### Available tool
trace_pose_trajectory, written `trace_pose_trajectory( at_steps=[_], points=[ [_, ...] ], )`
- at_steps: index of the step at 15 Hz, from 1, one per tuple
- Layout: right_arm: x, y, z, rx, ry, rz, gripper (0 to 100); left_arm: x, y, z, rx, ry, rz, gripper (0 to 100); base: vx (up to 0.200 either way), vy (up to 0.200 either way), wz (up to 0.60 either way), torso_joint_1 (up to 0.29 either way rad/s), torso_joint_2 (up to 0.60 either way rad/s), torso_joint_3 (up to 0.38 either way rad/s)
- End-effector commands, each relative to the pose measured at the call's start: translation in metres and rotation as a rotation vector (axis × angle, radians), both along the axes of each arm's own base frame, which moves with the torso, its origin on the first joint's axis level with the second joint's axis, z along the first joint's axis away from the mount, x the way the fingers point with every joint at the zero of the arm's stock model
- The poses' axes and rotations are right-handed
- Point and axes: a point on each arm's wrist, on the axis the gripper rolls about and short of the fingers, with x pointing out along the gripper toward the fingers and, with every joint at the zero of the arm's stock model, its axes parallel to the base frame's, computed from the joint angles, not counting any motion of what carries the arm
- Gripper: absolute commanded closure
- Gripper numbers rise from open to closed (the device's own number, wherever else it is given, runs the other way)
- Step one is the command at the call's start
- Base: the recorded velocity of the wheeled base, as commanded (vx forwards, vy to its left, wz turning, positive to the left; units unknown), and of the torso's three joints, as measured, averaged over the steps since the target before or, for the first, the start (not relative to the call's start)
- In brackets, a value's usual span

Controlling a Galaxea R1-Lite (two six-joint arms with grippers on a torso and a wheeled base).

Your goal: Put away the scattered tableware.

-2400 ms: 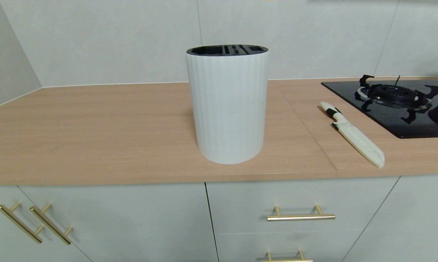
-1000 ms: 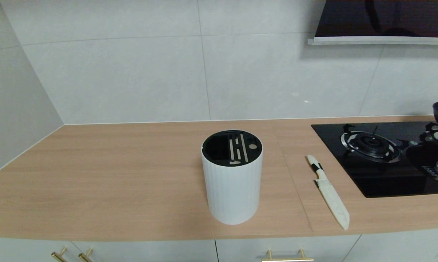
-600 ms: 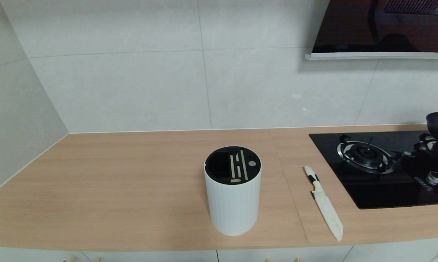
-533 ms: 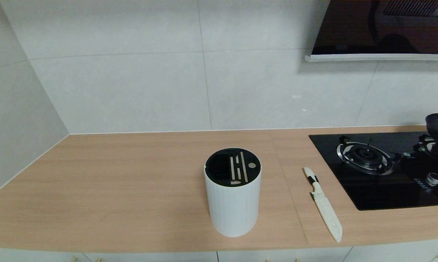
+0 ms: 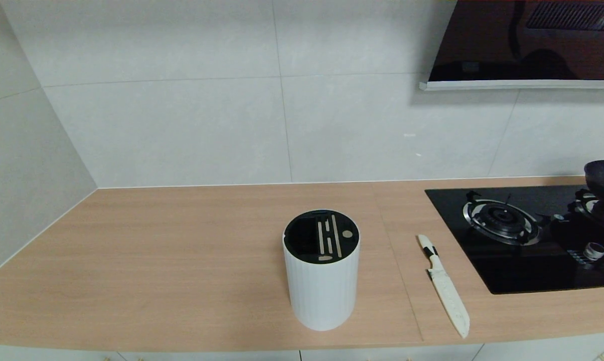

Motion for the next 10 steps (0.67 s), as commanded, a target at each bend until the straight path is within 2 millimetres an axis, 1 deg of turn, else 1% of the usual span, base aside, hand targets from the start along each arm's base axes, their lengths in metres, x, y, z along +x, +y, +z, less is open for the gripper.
trace_pose_trajectory(
  at_steps=[1,9,10],
  points=[
    [0.0001,0.0,0.0,-0.001,0.001,0.001,0,0.0001,0.0,0.0001,0.0,0.001,0.001,0,0.0,0.0,0.0,0.0,0.0,0.0],
    [0.0001,-0.0004,0.0003,-0.007,-0.002,-0.019,0,0.0001,0.0,0.0001,0.0,0.001,0.001,0,0.0,0.0,0.0,0.0,0.0,0.0],
    [-0.0003,-0.0006,0.0031,-0.003,-0.019,-0.027,0,0.0001,0.0,0.0001,0.0,0.001,0.001,0,0.0,0.0,0.0,0.0,0.0,0.0]
  ],
)
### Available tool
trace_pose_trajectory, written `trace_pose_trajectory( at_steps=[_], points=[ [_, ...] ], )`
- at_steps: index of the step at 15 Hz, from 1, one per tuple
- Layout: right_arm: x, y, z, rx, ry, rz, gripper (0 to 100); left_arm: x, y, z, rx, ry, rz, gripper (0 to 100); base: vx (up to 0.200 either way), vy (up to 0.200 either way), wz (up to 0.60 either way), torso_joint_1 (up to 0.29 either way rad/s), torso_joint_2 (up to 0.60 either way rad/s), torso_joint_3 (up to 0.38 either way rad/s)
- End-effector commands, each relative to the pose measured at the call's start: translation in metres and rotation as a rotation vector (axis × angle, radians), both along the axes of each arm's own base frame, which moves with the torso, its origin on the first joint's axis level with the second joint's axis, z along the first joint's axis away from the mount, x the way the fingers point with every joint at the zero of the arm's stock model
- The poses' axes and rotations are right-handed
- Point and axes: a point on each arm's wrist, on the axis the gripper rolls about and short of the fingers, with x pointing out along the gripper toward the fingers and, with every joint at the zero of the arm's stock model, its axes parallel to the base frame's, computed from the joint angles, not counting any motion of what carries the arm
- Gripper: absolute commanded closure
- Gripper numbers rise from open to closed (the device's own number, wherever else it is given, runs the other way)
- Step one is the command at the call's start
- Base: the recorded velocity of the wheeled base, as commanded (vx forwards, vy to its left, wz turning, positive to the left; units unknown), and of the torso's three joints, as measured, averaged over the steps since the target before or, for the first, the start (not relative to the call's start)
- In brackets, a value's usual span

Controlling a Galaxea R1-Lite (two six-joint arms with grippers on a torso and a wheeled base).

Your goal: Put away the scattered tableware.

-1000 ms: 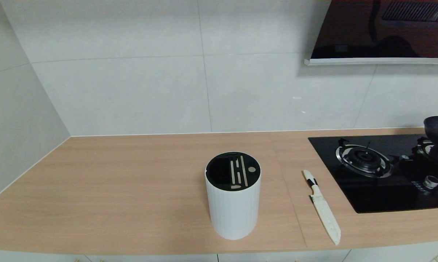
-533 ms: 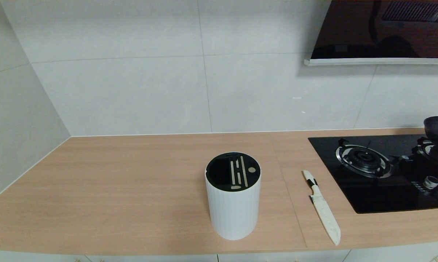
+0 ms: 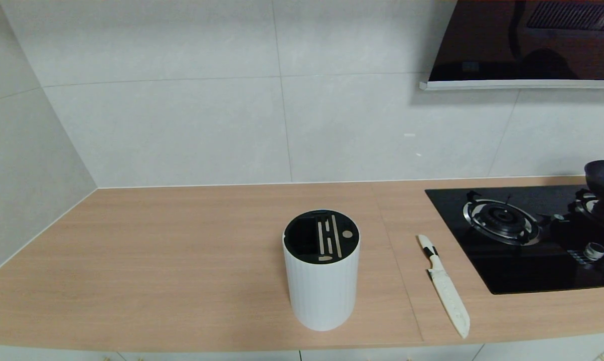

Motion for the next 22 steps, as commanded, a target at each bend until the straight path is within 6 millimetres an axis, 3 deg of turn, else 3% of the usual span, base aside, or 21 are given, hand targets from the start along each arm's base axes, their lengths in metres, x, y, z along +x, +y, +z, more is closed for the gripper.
trace_pose_trajectory(
  at_steps=[1,4,9,12,13,18,22],
  points=[
    [-0.01,0.0,0.035,0.044,-0.153,0.008,0,0.0,0.0,0.0,0.0,0.001,0.001,0,0.0,0.0,0.0,0.0,0.0,0.0],
    [0.003,0.0,0.061,0.052,0.002,0.086,0,0.0,0.0,0.0,0.0,0.001,0.001,0,0.0,0.0,0.0,0.0,0.0,0.0],
    [0.054,0.005,0.084,0.015,0.27,0.171,0,0.0,0.0,0.0,0.0,0.001,0.001,0,0.0,0.0,0.0,0.0,0.0,0.0],
    [0.096,0.016,0.096,-0.013,0.429,0.251,0,0.0,0.0,0.0,0.0,0.001,0.001,0,0.0,0.0,0.0,0.0,0.0,0.0],
    [0.119,0.021,0.094,-0.019,0.509,0.256,0,0.0,0.0,0.0,0.0,0.001,0.001,0,0.0,0.0,0.0,0.0,0.0,0.0],
    [0.197,0.037,0.069,-0.026,0.594,0.252,0,0.0,0.0,0.0,0.0,0.001,0.001,0,0.0,0.0,0.0,0.0,0.0,0.0],
    [0.243,0.047,0.044,-0.03,0.601,0.241,0,0.0,0.0,0.0,0.0,0.001,0.001,0,0.0,0.0,0.0,0.0,0.0,0.0]
  ],
)
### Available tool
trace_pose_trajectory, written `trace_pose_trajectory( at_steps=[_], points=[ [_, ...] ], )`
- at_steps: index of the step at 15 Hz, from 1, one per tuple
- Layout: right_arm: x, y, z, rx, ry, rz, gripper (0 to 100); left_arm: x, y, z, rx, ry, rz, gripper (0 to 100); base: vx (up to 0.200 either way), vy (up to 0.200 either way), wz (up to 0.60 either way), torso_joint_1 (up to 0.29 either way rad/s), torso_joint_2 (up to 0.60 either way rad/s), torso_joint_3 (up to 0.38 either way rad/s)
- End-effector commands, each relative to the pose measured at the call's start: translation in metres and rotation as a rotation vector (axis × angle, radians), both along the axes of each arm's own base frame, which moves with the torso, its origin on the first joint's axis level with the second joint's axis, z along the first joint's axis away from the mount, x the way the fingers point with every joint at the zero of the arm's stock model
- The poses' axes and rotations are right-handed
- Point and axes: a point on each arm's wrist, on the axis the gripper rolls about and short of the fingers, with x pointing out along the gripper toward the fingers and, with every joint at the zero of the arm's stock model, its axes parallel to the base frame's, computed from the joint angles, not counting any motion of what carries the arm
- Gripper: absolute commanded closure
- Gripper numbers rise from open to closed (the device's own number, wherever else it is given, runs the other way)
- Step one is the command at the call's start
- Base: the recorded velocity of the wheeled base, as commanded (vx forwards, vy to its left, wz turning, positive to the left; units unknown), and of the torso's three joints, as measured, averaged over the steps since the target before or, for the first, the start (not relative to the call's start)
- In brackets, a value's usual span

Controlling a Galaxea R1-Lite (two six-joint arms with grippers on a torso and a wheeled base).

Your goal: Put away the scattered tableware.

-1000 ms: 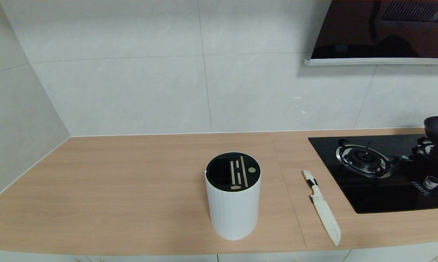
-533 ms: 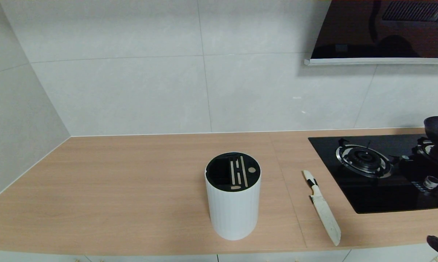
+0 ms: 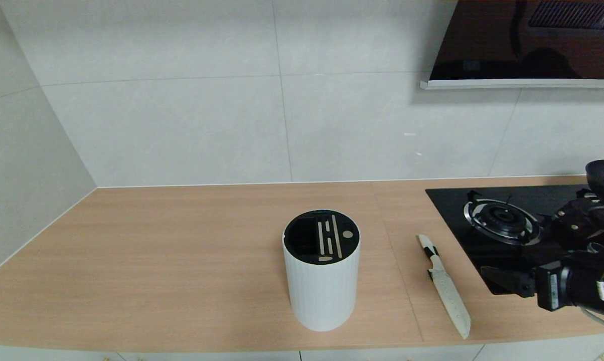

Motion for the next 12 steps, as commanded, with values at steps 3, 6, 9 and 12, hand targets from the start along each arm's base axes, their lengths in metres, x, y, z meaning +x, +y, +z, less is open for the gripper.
trace_pose_trajectory(
  at_steps=[3,6,9,12],
  points=[
    [0.07,0.018,-0.051,-0.054,0.124,-0.025,0,0.0,0.0,0.0,0.0,0.002,0.001,0,0.0,0.0,0.0,0.0,0.0,0.0],
    [0.092,0.022,-0.071,-0.086,0.171,-0.058,0,0.0,0.0,0.0,0.0,0.002,0.001,0,0.0,0.0,0.0,0.0,0.0,0.0],
    [0.103,0.026,-0.091,-0.106,0.182,-0.076,0,0.0,0.0,0.0,0.0,0.002,0.001,0,0.0,0.0,0.0,0.0,0.0,0.0],
    [0.117,0.032,-0.121,-0.133,0.185,-0.1,0,0.0,0.0,0.0,0.0,0.002,0.001,0,0.0,0.0,0.0,0.0,0.0,0.0]
  ],
)
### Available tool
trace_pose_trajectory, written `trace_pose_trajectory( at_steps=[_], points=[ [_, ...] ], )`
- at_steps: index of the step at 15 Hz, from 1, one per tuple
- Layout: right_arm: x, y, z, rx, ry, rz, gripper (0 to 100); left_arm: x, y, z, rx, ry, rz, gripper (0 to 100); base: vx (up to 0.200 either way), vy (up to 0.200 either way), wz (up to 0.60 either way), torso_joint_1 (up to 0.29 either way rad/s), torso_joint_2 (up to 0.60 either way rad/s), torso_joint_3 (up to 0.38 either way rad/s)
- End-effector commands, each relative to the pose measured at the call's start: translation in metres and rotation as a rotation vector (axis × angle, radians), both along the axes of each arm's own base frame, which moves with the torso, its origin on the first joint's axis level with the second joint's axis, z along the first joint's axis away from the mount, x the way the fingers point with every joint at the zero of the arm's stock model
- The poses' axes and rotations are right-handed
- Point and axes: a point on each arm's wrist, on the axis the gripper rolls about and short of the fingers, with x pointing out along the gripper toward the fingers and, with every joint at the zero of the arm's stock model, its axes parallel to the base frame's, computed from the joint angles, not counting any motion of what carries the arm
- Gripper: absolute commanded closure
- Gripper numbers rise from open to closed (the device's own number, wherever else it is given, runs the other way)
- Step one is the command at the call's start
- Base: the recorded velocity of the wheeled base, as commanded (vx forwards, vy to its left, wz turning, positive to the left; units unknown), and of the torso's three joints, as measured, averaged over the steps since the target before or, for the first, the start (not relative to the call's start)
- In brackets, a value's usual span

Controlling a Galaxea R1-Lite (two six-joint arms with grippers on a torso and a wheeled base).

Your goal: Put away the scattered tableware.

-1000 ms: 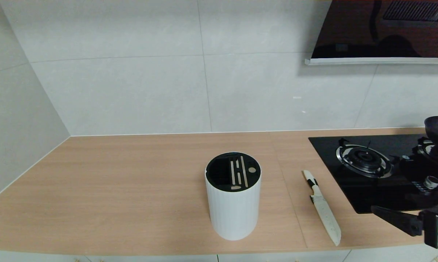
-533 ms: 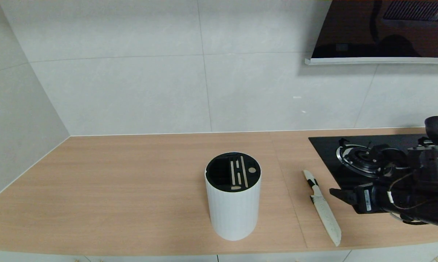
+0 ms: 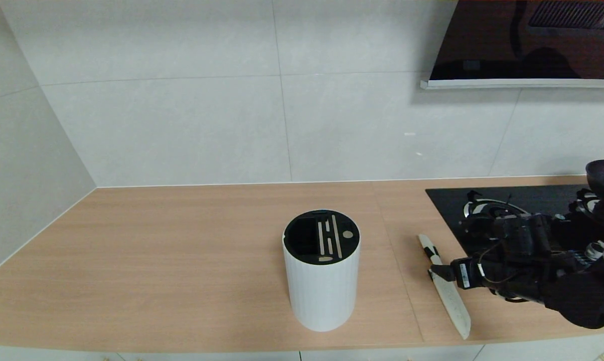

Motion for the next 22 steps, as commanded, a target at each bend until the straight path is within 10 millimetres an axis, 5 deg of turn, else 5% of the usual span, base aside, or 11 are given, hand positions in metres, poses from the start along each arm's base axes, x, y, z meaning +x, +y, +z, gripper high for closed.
trace_pose_trajectory(
  at_steps=[1,9,22],
  points=[
    [0.011,0.004,-0.038,-0.036,0.064,-0.021,0,0.0,0.0,0.0,0.0,0.001,0.001,0,0.0,0.0,0.0,0.0,0.0,0.0],
    [0.033,0.011,-0.064,-0.055,0.043,-0.053,0,0.0,0.0,0.0,0.0,0.001,0.001,0,0.0,0.0,0.0,0.0,0.0,0.0],
    [0.036,0.018,-0.066,-0.042,0.032,-0.06,0,0.0,0.0,0.0,0.0,0.001,0.001,0,0.0,0.0,0.0,0.0,0.0,0.0]
  ],
)
